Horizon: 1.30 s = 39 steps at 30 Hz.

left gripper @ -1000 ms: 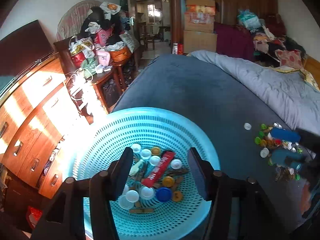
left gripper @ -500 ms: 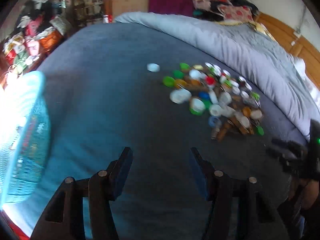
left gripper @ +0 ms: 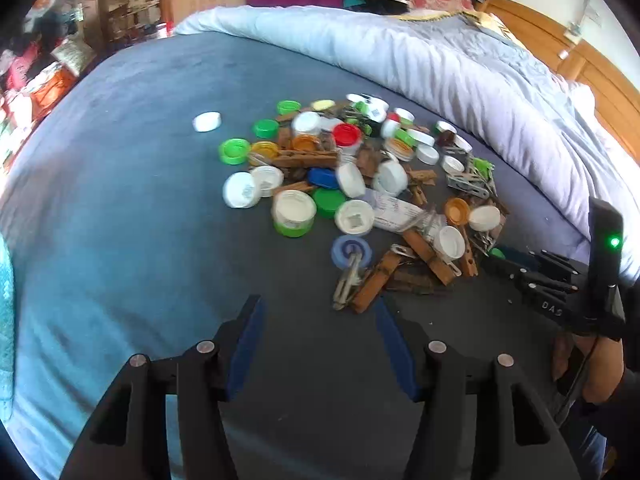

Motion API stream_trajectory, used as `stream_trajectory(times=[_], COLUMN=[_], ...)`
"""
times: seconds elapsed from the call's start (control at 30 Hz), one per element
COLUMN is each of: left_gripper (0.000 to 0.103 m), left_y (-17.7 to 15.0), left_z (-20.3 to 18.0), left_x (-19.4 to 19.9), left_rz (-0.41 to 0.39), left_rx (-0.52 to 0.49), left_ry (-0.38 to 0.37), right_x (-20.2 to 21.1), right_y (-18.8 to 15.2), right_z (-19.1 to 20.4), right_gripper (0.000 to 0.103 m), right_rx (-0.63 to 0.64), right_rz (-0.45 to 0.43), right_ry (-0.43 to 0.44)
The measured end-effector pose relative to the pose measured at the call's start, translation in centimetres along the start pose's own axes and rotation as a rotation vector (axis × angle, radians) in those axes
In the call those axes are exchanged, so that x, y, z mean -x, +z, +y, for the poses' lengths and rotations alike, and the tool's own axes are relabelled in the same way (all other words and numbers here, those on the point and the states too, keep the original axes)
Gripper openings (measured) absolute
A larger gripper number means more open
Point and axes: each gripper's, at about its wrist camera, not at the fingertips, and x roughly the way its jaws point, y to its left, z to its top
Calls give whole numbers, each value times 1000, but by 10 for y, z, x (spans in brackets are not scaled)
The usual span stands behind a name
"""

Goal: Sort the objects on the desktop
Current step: 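Grasp the green cap with the right gripper while the left gripper grasps a clothespin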

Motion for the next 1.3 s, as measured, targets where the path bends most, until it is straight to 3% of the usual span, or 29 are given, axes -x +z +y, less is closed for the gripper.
stream_trajectory(times=[0.1,0.23,0.27,0.33,0.4,0.43,0.63,0.8,0.87,0.97,1.07,1.3], left_gripper=[59,45,45,44,44,44,44,44,44,44,43,42], left_y=[0,2,4,11,15,15,10,22,21,19,15,12], left_z=[-21,-26,-24,-6,10,9,-34,-38,-38,-34,-29,-26], left_x=[-17,-45,-49,-53,-43,-36,-33,-53,-61,-67,-55,-55], left_rz=[24,98,92,40,-6,-28,-32,12,34,81,130,113], left_rx=[-132,-174,-181,-132,-42,-48,-336,-424,-462,-429,-372,-329], left_ry=[-46,-94,-60,105,97,88,21,-31,-1,-14,-110,-77], right_x=[5,5,4,3,2,2,2,1,2,2,2,2], right_y=[-9,-12,-12,-12,-12,-12,-14,-13,-14,-14,-14,-14], right_z=[-7,-13,-13,-13,-16,-16,-20,-22,-22,-22,-21,-23], right_gripper=[29,29,29,29,29,29,29,29,29,29,29,29], right_rx=[-46,-81,-80,-83,-88,-90,-106,-118,-119,-122,-119,-126], right_rz=[-20,-35,-36,-39,-44,-45,-48,-49,-49,-51,-56,-58], right_ry=[40,70,70,76,84,87,111,124,125,129,124,133])
